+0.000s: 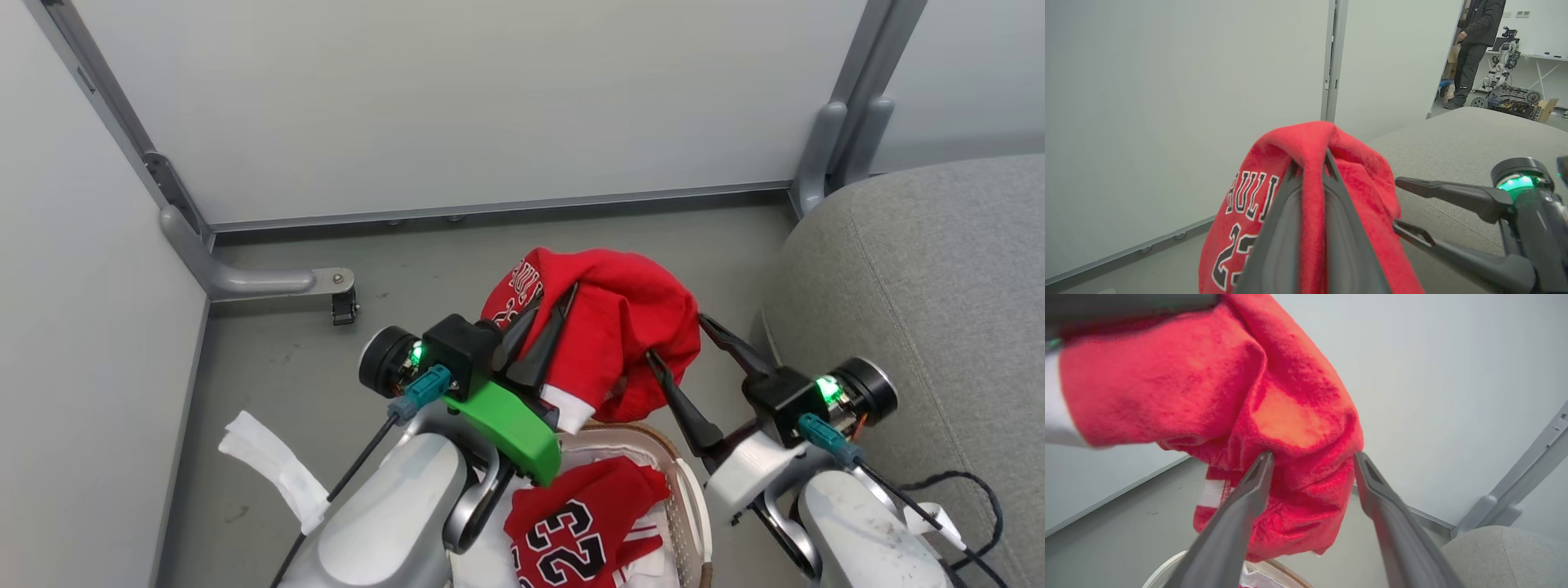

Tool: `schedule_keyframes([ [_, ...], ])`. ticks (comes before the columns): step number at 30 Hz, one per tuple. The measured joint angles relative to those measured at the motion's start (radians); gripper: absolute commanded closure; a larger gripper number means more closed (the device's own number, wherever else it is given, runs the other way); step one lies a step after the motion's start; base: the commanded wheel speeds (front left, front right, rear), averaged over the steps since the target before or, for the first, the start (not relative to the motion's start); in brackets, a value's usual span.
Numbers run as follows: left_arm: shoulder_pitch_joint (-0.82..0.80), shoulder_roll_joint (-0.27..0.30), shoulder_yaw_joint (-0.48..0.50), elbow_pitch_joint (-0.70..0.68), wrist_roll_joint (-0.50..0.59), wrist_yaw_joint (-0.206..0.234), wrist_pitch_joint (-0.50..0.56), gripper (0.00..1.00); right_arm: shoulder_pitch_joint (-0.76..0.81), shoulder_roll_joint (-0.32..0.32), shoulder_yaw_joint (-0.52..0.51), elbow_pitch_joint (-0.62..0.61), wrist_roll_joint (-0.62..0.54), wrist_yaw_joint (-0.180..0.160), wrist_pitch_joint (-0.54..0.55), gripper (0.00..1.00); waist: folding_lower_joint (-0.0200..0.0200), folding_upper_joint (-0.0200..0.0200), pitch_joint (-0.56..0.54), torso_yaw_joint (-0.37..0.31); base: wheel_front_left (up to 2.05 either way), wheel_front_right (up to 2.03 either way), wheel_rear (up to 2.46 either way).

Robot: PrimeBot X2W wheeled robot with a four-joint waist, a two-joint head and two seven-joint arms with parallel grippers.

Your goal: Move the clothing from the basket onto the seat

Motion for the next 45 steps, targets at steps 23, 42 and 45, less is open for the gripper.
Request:
schedule_keyframes([
  [23, -0.001, 0.0, -0.171, 0.007, -0.093, -0.018, 0.0, 1.0, -0.189, -0.001, 0.224, 0.221, 0.063, 0.0, 0.0, 1.0, 0.0, 0.0, -0.012, 0.084, 0.0, 0.0, 0.0],
  [42, 0.013, 0.0, -0.082, 0.029, -0.022, -0.007, -0.002, 0.0, -0.027, -0.019, -0.004, 0.066, 0.118, 0.0, 0.0, 1.0, 0.0, 0.0, 0.02, -0.089, 0.0, 0.0, 0.0],
  [45, 0.018, 0.0, -0.068, 0.032, -0.012, -0.009, -0.002, 0.0, -0.012, -0.026, -0.031, 0.048, 0.122, 0.0, 0.0, 1.0, 0.0, 0.0, 0.027, -0.152, 0.0, 0.0, 0.0],
])
